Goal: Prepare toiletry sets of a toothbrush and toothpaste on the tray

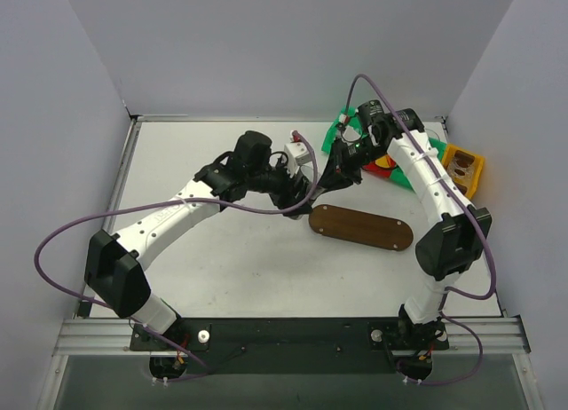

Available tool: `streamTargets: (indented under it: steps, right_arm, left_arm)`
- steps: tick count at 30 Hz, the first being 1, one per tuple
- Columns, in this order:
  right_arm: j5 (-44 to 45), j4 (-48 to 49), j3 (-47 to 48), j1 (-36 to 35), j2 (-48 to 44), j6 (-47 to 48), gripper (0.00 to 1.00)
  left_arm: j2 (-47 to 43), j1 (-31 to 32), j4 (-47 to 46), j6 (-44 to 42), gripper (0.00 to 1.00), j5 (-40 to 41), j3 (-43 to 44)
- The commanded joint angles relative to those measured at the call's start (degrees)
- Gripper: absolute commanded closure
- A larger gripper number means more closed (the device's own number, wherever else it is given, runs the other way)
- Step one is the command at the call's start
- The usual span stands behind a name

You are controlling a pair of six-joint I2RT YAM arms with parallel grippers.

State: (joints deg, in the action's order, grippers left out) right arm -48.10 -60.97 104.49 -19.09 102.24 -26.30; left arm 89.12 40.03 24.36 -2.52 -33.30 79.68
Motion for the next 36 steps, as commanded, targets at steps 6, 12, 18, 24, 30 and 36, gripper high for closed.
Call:
streamTargets:
  steps: [6,12,18,24,30,36]
  right_arm:
    - [7.3,6.4,0.1,3.2,-4.3,-8.3,1.00]
    - [8.9,17.6,-5.8,3.2,-7.8,-16.7,1.00]
    - [11.9,18.4,-6.8,3.4,-8.6,-16.3,1.00]
    - [18.2,18.4,-7.8,3.0,-10.4,-14.3,1.00]
    - [25.4,18.5,-14.1,0.9,-14.9,-6.3,1.00]
    - [37.6,18.7,-20.5,-4.4,-19.9,-0.7,1.00]
  left_arm:
    - [-4.9,-4.3,-5.6,7.7,0.17,0.5,6.4]
    - [-6.9,-7.8,-2.9,6.2,0.10,-1.9,4.4]
    - [-7.8,-12.6,-6.5,13.1,0.10,-2.6,2.8]
    - [-4.5,-14.9,-12.0,24.5,0.13,-0.7,6.5]
    - [-1.9,-15.1,-12.4,27.1,0.15,0.4,8.0]
    - [-2.4,-16.1,-9.6,27.2,0.15,5.7,6.8]
